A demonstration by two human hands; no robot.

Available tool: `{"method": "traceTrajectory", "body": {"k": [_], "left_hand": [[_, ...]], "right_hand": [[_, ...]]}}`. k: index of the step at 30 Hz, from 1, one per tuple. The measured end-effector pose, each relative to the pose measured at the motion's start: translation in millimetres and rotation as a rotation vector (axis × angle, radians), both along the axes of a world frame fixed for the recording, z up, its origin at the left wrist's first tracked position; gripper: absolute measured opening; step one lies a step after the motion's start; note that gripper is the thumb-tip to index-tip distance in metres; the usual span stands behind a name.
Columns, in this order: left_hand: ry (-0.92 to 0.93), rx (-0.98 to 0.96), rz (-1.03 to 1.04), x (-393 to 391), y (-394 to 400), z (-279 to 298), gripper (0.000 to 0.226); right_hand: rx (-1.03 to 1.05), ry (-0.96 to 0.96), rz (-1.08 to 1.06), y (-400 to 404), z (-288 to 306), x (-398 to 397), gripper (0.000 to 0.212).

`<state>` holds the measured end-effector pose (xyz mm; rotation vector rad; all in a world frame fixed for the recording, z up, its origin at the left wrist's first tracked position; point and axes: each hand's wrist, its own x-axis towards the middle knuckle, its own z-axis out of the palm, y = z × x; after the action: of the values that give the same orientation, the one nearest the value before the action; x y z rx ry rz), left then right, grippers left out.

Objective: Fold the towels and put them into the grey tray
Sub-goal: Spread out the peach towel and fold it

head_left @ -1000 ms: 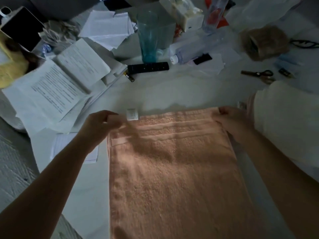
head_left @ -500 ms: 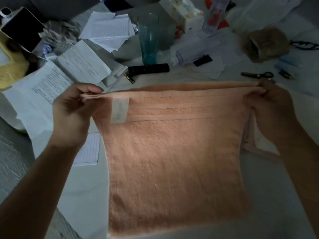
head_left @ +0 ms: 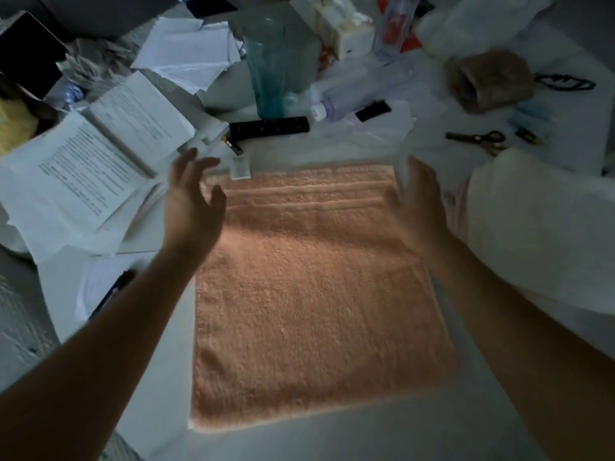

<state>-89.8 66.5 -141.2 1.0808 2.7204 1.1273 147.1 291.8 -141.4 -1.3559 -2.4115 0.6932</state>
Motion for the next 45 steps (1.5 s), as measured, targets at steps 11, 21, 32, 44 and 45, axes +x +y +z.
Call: {"method": "traceTrajectory", "body": {"k": [11, 21, 32, 44, 45], "left_hand": [[0.221, -0.614, -0.441, 130, -58, -48, 0.069], [0.219, -0.568, -0.437, 168, -120, -52, 0.068], [0.097, -0.295, -0.427, 221, -248, -27, 0.045], [0.153, -0.424, -0.325, 270, -289, -10, 0.06], [0.135, -0.47, -0.345, 279, -294, -10, 0.058]], "right_hand": [[0.263, -0.459, 0.467, -108, -48, 50, 0.073], [0.267, -0.418, 0.459, -149, -45, 137, 0.072], [0.117, -0.121, 0.666, -148, -20, 263, 0.041], [0.209, -0.307, 0.558, -178, 7, 303, 0.021], [0.179, -0.325, 0.547, -184, 4, 315, 0.021]]}}
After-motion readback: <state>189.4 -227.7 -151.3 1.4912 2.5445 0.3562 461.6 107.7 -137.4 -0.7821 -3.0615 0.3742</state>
